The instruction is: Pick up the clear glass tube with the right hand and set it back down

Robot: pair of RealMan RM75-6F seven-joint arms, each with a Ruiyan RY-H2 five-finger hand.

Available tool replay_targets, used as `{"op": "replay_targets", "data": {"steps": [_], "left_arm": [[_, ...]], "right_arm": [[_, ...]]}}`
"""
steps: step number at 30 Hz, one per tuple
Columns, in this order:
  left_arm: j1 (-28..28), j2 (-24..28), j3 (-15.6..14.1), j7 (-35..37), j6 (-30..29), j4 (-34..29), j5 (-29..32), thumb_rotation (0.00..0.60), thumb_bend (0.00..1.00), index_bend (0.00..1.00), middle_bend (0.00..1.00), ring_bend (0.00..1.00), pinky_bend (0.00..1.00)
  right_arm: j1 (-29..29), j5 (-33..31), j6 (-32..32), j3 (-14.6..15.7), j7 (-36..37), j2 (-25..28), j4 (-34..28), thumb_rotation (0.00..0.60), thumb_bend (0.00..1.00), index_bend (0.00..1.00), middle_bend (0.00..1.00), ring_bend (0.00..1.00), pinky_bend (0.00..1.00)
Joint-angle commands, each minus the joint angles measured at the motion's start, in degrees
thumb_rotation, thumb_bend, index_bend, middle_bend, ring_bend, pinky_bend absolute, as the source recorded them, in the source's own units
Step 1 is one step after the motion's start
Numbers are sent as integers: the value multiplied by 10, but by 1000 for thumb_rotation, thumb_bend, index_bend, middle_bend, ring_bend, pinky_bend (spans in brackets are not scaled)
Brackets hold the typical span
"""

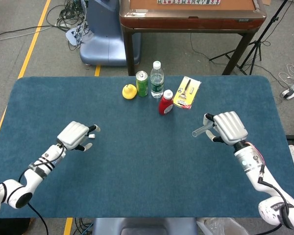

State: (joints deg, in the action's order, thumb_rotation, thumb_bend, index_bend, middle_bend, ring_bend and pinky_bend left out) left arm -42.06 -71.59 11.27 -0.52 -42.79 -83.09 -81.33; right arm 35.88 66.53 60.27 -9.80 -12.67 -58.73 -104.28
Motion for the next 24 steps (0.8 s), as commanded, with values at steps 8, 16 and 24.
{"op": "replay_targets", "data": {"steps": [8,16,24], "left_arm": [[-69,-41,-12,-78,98,28,126,600,367,227,1000,1000,1000],[-98,-63,-43,-164,103,52,198,600,368,222,1000,1000,1000],[-109,-71,-79,-227,92,72,285,600,368,228,1000,1000,1000]], "right_arm": [[0,-3,-12,2,1,-9,10,600,509,789,1000,1000,1000],[-1,-3,-20,4,7,-17,20,600,509,789,1000,1000,1000],[-4,1,-22,6,10,-21,24,600,509,791,1000,1000,1000]]}}
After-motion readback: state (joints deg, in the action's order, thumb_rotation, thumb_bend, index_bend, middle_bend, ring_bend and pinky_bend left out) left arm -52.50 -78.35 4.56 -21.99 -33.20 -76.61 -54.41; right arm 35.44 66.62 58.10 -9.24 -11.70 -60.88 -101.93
